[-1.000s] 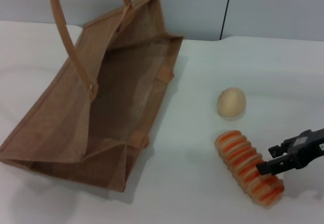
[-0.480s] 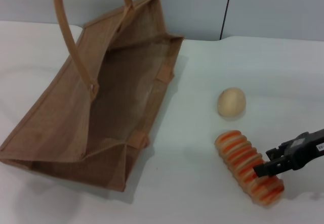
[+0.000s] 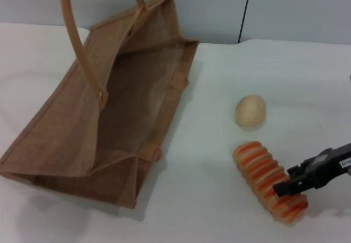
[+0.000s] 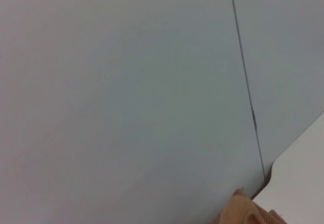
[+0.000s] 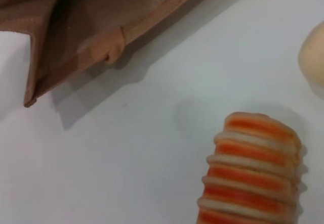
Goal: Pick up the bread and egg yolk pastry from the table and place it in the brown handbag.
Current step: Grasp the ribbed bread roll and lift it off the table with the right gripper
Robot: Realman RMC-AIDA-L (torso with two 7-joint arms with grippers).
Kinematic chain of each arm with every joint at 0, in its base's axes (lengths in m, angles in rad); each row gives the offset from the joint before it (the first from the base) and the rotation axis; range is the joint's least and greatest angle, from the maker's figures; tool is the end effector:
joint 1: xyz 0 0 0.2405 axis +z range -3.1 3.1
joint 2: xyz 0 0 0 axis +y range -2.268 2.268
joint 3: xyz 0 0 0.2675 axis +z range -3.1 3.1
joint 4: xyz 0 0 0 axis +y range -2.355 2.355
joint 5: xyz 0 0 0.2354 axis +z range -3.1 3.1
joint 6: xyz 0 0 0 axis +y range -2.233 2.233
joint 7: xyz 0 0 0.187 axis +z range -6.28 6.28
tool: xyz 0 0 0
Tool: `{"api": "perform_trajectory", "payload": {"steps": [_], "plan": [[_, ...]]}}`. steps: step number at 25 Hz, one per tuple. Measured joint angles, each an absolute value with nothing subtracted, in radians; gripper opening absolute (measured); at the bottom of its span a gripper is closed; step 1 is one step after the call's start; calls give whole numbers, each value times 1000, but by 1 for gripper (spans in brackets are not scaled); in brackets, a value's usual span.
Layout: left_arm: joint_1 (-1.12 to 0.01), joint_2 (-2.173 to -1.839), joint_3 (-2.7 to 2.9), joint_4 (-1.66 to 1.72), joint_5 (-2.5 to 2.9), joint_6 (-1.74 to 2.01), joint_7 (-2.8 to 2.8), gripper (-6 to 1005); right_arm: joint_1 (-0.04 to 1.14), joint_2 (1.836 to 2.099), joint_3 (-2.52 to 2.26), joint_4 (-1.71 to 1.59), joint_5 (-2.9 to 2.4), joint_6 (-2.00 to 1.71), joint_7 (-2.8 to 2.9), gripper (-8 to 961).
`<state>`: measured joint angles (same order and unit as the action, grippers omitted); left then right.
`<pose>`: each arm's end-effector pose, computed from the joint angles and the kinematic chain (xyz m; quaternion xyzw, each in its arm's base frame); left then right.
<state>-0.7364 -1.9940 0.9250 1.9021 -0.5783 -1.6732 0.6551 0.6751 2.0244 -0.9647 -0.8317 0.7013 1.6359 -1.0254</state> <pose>-0.0767 0.4272 0.1650 -0.8866 -0.1807 -0.0072 0.4257 0.2685 0.3754 -0.0424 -0.9198 0.3865 -0.0645 0.0191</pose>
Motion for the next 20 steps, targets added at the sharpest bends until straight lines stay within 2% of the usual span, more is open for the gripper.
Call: {"api": "perform_trajectory", "payload": {"steps": [20], "plan": [[-738, -1994, 925, 1902, -578, -1673, 658, 116, 712, 2023, -961, -790, 678, 1633, -1004, 783]]}}
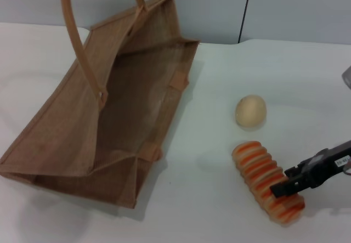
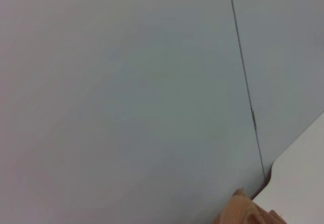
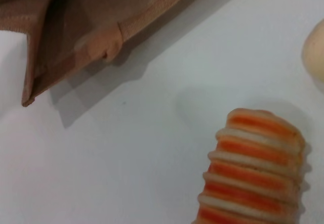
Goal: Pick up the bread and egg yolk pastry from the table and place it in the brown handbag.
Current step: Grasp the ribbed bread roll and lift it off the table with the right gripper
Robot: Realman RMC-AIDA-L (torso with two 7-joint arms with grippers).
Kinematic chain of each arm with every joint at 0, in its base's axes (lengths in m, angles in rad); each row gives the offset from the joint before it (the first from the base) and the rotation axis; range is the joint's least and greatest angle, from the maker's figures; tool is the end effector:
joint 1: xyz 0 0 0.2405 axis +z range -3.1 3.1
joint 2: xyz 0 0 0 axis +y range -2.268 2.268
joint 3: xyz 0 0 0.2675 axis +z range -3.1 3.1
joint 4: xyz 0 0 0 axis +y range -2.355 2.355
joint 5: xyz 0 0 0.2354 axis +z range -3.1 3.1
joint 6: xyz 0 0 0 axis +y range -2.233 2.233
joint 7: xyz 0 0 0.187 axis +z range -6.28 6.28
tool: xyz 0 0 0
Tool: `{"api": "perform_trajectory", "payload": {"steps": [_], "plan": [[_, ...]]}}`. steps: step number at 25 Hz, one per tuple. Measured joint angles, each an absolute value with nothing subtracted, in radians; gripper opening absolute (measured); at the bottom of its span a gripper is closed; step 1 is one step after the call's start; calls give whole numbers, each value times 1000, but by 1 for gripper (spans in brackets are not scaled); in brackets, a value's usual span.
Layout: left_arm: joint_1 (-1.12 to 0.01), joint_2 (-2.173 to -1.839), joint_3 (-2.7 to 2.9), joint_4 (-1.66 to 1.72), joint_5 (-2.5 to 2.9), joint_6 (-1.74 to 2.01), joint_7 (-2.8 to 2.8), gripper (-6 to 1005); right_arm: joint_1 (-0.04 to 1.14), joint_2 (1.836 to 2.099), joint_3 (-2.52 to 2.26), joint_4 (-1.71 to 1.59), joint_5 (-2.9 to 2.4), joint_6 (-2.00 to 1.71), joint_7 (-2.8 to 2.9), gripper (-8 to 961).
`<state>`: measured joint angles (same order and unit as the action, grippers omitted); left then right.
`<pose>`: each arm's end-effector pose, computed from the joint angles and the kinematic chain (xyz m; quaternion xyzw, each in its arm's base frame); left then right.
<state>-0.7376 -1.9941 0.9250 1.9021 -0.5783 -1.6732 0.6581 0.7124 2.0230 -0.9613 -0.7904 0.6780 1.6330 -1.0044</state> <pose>-0.0762 0.4273 0.1650 -0.8870 -0.1788 -0.0068 0.4257 0.2644 0.3784 -0.0474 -0.9163 0.3932 -0.0757 0.0108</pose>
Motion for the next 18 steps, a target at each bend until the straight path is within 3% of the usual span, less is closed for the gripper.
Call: {"api": "perform_trajectory", "payload": {"steps": [18], "plan": [[-741, -1997, 928, 1890, -578, -1671, 658, 115, 746, 2024, -965, -718, 678, 1621, -1005, 783]]}}
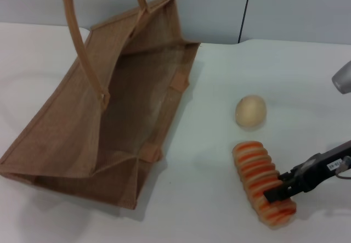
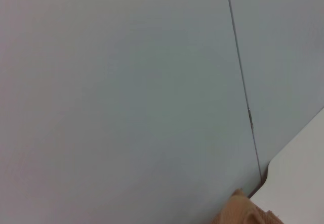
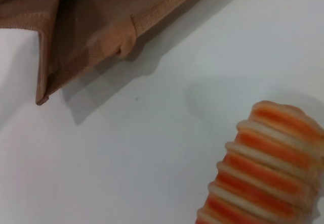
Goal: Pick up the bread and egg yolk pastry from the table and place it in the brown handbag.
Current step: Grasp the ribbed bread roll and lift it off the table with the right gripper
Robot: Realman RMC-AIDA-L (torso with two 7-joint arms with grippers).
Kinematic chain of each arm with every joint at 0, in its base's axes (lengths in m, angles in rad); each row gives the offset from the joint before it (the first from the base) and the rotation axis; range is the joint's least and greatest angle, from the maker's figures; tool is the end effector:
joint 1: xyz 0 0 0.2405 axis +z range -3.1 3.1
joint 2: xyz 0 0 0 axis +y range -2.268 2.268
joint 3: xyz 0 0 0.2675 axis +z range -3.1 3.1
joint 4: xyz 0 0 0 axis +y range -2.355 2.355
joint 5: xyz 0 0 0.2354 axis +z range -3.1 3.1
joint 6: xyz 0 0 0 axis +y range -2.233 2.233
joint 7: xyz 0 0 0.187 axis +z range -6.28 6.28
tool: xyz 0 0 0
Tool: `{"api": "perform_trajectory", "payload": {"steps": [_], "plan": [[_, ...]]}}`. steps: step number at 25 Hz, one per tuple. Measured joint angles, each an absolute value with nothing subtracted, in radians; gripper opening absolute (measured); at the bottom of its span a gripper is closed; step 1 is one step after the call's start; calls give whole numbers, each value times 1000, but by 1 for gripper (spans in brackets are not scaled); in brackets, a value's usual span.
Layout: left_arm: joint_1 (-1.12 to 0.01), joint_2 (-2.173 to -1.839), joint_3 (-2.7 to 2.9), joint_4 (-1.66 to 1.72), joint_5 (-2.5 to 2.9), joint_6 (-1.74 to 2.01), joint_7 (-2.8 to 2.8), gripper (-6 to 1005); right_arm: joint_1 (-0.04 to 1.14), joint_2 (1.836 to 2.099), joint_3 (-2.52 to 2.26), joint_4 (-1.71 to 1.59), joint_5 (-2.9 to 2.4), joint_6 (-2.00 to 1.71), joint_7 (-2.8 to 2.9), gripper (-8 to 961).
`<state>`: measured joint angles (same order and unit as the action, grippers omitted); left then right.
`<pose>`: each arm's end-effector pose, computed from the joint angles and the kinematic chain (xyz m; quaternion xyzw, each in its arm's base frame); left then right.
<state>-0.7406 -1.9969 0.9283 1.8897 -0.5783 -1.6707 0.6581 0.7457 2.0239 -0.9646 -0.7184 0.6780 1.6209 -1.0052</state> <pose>-0.0766 0.4288 0.1617 -0.8888 -0.1811 -0.0067 0.4209 0.2614 0.3762 -0.0595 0.9135 -0.3990 0.0790 0.0090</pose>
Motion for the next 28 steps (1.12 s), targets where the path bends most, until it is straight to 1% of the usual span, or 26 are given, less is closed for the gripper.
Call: {"api": "perform_trajectory", "payload": {"steps": [13, 19, 28], "plan": [[-741, -2005, 950, 1890, -528, -1661, 659, 115, 750, 2016, -948, -779, 666, 1623, -975, 783], [-739, -2003, 951, 1890, -528, -1660, 658, 115, 730, 2022, -941, -866, 659, 1671, -923, 784], [-742, -2000, 951, 1891, -528, -1659, 658, 115, 739, 2023, -953, -861, 641, 1689, -894, 780]]}}
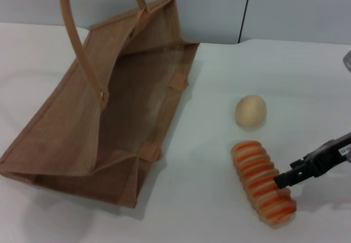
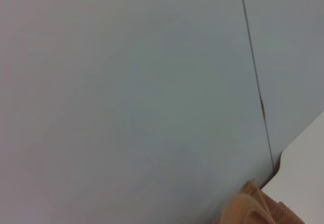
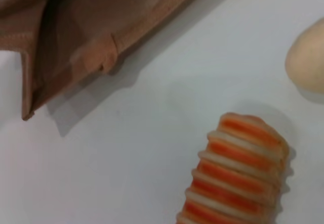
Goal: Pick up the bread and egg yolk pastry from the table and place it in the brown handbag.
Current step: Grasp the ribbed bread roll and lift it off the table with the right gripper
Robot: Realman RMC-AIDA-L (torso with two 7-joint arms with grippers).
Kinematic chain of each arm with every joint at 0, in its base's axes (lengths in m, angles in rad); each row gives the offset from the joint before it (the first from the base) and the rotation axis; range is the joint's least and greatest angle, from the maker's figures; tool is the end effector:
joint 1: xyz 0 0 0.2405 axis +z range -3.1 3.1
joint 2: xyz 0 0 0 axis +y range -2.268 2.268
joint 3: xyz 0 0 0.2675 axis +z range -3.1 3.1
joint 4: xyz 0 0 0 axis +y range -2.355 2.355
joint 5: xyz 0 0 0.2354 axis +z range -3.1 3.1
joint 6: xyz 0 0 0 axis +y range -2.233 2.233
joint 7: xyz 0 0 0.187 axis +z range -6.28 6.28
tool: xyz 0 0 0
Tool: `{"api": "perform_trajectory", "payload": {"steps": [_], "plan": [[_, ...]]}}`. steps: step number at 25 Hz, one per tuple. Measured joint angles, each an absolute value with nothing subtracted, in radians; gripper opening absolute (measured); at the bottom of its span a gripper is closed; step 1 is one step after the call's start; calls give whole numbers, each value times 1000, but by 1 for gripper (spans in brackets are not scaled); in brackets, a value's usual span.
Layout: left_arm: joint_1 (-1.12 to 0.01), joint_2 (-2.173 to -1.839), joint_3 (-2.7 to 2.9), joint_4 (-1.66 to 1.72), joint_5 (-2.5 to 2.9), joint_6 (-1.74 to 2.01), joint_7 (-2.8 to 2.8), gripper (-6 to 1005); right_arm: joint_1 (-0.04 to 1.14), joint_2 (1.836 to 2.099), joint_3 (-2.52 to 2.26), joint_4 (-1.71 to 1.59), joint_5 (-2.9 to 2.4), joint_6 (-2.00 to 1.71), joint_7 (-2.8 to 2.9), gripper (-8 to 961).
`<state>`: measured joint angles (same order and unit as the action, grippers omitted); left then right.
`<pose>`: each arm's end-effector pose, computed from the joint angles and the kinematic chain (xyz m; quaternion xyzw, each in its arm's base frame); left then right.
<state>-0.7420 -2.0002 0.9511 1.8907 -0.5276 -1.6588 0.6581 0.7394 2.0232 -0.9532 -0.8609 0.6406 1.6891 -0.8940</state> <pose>-0.0792 0.4319 0.1613 -0.8829 -0.1801 0.0103 0.4335 0.2492 0.3857 -0.0342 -0.9053 0.4143 -0.0917 0.0201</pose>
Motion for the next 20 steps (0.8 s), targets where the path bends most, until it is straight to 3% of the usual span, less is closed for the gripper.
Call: {"api": "perform_trajectory", "payload": {"steps": [20], "plan": [[-745, -2005, 952, 1890, -528, -1652, 660, 115, 778, 2028, -978, -757, 636, 1659, -898, 771]]}}
